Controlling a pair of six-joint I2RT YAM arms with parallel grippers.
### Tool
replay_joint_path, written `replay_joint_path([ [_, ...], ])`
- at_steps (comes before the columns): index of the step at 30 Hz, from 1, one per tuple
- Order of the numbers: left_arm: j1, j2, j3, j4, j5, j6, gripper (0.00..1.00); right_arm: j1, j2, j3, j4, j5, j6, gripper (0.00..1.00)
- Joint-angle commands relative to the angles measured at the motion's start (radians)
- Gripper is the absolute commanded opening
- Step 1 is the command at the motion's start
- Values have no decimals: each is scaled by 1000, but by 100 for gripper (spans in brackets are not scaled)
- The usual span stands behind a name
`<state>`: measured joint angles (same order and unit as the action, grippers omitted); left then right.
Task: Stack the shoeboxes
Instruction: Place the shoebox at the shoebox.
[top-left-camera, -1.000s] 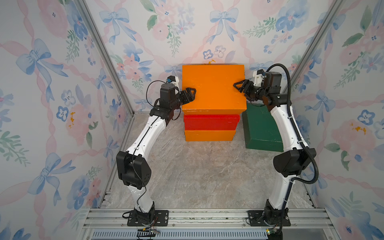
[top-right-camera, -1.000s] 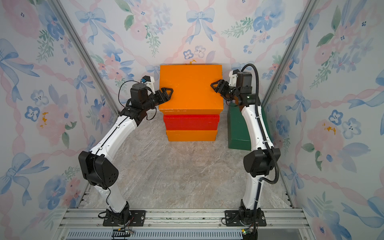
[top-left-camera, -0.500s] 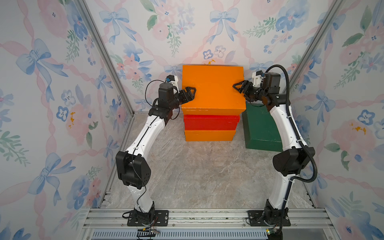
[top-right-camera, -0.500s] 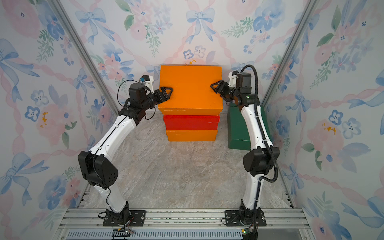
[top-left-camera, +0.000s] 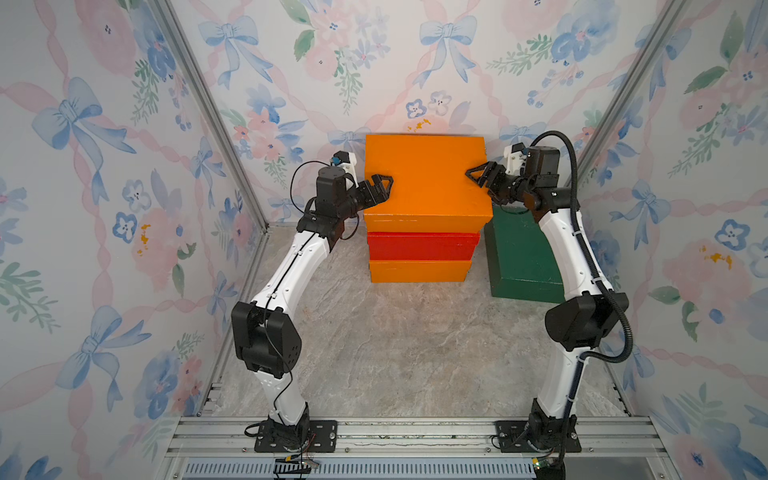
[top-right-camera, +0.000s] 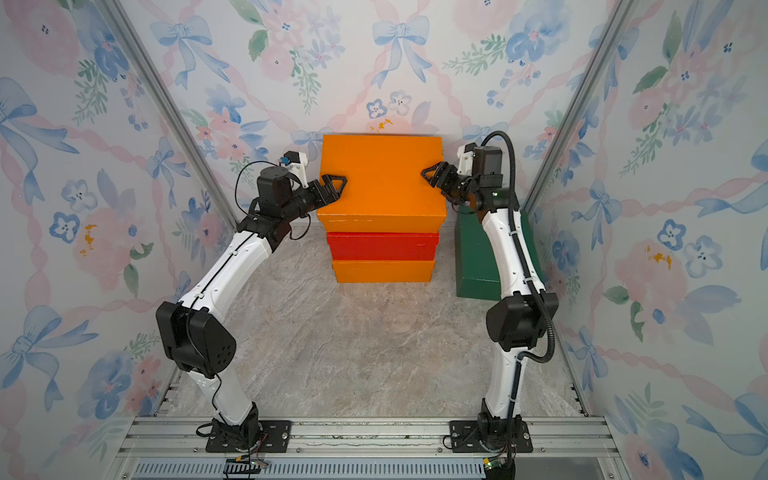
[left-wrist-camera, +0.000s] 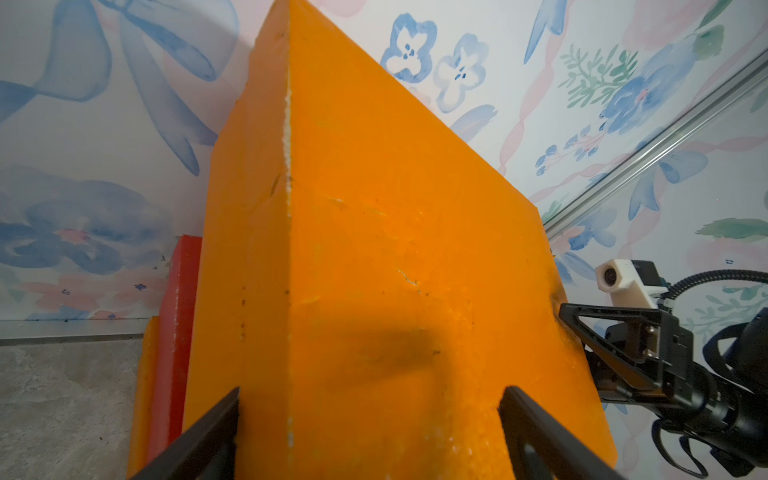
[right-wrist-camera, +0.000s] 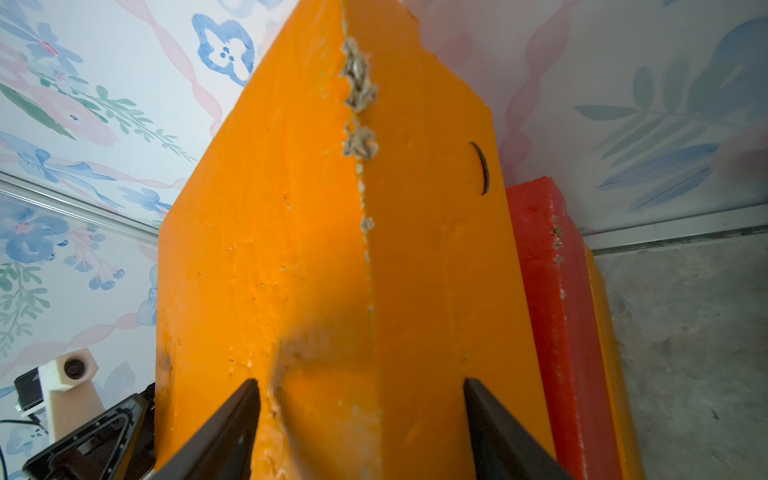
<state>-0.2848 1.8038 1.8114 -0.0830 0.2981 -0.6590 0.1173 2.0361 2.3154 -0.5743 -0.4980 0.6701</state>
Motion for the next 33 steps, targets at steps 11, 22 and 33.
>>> replay_joint_path([
  [11,22,-8,-34,55,75,0,98,2,52,82,-21,-63,6,77],
  [22,38,4,-24,56,76,0,98,-27,65,92,-16,-59,19,78],
  [33,62,17,-27,55,87,5,98,-60,93,115,-21,-60,28,78],
])
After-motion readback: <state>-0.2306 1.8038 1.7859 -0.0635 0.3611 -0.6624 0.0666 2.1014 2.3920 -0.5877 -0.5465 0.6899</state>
